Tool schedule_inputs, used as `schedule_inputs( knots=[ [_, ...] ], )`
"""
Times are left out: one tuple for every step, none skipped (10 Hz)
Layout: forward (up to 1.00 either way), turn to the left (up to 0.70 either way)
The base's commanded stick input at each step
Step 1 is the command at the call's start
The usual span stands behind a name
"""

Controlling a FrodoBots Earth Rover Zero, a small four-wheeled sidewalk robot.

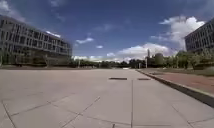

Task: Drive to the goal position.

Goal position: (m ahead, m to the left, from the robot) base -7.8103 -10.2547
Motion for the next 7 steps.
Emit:
schedule_inputs(
  knots=[
    [1.0,0.01],
    [1.0,0.01],
    [1.0,0.01],
    [1.0,0.01],
    [1.0,0.01],
    [1.0,0.01],
    [1.0,0.01]
  ],
)
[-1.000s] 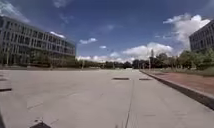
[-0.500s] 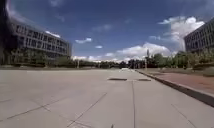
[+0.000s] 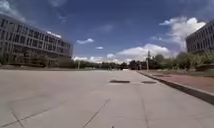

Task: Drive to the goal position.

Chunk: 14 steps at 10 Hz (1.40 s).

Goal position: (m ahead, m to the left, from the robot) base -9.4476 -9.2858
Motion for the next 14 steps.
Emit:
schedule_inputs(
  knots=[
    [1.0,0.01],
    [1.0,0.0],
    [1.0,-0.03],
    [1.0,-0.37],
    [1.0,-0.39],
    [1.0,-0.39],
    [1.0,-0.39],
    [1.0,-0.39],
    [1.0,-0.39],
    [1.0,-0.31],
    [1.0,0.01],
    [1.0,0.01],
    [1.0,0.01],
    [1.0,0.01]
  ],
)
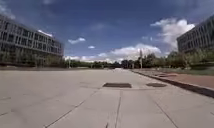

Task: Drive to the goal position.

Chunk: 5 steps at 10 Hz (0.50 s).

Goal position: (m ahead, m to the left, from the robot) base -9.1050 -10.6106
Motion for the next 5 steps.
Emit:
schedule_inputs(
  knots=[
    [1.0,0.01],
    [1.0,0.01],
    [1.0,0.01],
    [1.0,0.01],
    [1.0,0.01]
  ],
)
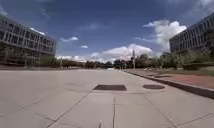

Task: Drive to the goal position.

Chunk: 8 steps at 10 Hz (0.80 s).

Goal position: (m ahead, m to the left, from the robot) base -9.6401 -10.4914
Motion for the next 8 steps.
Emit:
schedule_inputs(
  knots=[
    [1.0,0.01],
    [1.0,0.01],
    [1.0,0.01],
    [1.0,0.01],
    [1.0,0.01],
    [1.0,0.01],
    [1.0,0.01],
    [1.0,0.01]
  ],
)
